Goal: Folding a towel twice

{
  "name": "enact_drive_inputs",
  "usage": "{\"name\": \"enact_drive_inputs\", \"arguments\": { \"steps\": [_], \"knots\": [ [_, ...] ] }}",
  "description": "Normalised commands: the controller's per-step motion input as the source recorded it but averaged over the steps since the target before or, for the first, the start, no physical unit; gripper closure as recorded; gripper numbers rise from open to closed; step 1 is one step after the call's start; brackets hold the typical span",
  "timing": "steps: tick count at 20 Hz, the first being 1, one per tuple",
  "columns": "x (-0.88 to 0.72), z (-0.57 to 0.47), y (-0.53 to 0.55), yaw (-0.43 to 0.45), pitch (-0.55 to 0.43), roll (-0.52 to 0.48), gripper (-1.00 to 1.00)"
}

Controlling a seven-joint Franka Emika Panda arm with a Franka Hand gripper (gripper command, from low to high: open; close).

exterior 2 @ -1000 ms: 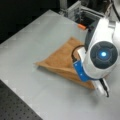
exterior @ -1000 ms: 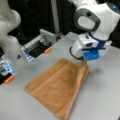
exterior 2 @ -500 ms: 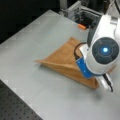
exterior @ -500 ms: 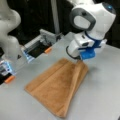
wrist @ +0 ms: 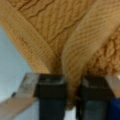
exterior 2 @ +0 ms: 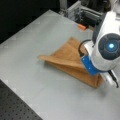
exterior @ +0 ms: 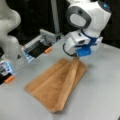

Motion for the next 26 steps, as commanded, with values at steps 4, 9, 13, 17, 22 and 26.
{"name": "enact_drive_inputs", "arguments": {
  "steps": [4,9,13,17,22,26],
  "knots": [
    [-0.51,-0.01,-0.04,0.002,-0.16,0.199,1.0],
    [-0.58,-0.02,-0.07,0.013,-0.173,0.225,1.0],
    [-0.52,-0.05,-0.08,0.006,-0.214,0.241,1.0],
    [-0.46,-0.07,-0.07,-0.012,-0.247,0.266,1.0],
    [-0.47,-0.13,-0.02,-0.059,-0.27,0.26,1.0],
    [-0.45,-0.18,0.08,-0.112,-0.296,0.264,1.0]
  ]
}}
